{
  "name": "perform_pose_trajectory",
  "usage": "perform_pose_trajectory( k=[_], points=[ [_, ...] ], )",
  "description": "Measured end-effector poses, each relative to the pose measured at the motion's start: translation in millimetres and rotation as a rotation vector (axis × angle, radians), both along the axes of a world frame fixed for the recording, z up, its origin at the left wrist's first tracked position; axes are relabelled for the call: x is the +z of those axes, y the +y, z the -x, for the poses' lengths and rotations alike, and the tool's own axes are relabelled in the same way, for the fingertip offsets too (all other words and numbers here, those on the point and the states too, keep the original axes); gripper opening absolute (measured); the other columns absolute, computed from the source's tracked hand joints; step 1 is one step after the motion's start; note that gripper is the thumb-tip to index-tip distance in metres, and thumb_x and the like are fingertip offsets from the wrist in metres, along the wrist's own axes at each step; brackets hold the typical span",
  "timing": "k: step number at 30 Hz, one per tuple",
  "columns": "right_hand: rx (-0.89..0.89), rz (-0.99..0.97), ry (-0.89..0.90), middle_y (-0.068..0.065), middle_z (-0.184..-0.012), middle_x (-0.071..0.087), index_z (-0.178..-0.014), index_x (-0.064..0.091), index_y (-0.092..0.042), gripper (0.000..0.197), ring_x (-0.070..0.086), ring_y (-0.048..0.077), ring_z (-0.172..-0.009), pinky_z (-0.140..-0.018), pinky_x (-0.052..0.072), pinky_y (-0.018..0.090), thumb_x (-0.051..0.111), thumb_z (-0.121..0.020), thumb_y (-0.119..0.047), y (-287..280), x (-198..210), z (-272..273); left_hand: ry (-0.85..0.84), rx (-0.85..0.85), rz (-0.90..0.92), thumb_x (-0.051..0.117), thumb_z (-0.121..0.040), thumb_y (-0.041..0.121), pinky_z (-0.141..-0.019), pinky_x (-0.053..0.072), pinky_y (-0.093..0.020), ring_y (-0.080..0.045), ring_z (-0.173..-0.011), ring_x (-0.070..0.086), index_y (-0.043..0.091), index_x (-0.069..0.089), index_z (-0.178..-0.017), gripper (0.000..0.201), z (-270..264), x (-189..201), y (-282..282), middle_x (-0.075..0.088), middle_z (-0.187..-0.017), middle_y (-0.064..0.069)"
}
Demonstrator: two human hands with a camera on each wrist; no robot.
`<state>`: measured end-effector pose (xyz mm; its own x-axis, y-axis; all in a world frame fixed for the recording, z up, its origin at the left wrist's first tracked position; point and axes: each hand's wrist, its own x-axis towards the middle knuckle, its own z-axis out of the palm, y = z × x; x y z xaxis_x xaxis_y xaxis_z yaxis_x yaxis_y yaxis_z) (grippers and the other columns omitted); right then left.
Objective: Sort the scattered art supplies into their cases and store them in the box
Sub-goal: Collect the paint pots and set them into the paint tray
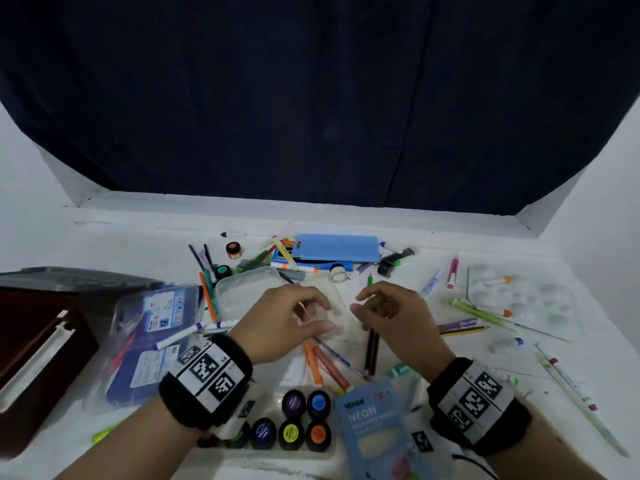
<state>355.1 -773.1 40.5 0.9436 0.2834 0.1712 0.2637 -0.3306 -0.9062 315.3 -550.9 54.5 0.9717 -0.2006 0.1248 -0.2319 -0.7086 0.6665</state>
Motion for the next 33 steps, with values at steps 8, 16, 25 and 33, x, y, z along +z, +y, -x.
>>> perform_pose_trajectory(
  k=[8, 16, 25, 33],
  points=[
    [-0.167, 0.191, -0.058, -0.01, -0.078, 0.071, -0.086, 0.068, -0.026, 0.012, 0.066, 0.001, -0.067, -0.066, 0.049, 0.014, 0.078, -0.08, -0.024, -24, -1, -82, 0.035, 0.158, 0.009, 0.066, -0.092, 0.04, -0.088, 0.046, -0.027, -0.015, -0.105, 0.058, 0.025, 0.056, -0.127, 0.04, -86, -8, -36, 0.057, -0.117, 0.001],
    [-0.201, 0.496, 0.061, 0.002, -0.106, 0.066, -0.105, 0.059, -0.02, 0.024, 0.061, 0.021, -0.094, -0.079, 0.048, 0.03, 0.067, -0.084, -0.028, -24, -28, -163, 0.271, 0.194, -0.334, 0.057, -0.092, 0.045, -0.103, 0.042, -0.041, -0.031, -0.124, 0.046, 0.023, 0.042, -0.14, 0.055, -162, -43, -46, 0.047, -0.136, -0.008],
    [-0.082, 0.827, 0.07, 0.003, -0.106, 0.067, -0.109, 0.062, -0.026, 0.021, 0.064, 0.026, -0.099, -0.085, 0.054, 0.039, 0.054, -0.091, -0.032, -17, -45, -183, 0.211, 0.184, -0.386, 0.057, -0.095, 0.022, -0.092, 0.042, -0.03, -0.027, -0.112, 0.054, 0.013, 0.055, -0.121, 0.028, -184, -59, -46, 0.056, -0.122, -0.01],
    [-0.128, 0.915, -0.072, 0.001, -0.124, 0.062, -0.134, 0.046, -0.027, 0.042, 0.058, 0.026, -0.112, -0.085, 0.047, 0.034, 0.049, -0.092, -0.023, -14, -42, -151, 0.09, 0.172, -0.292, 0.054, -0.098, 0.023, -0.088, 0.036, -0.023, -0.023, -0.111, 0.052, 0.016, 0.056, -0.125, 0.028, -169, -47, -44, 0.052, -0.118, -0.005]
  ],
)
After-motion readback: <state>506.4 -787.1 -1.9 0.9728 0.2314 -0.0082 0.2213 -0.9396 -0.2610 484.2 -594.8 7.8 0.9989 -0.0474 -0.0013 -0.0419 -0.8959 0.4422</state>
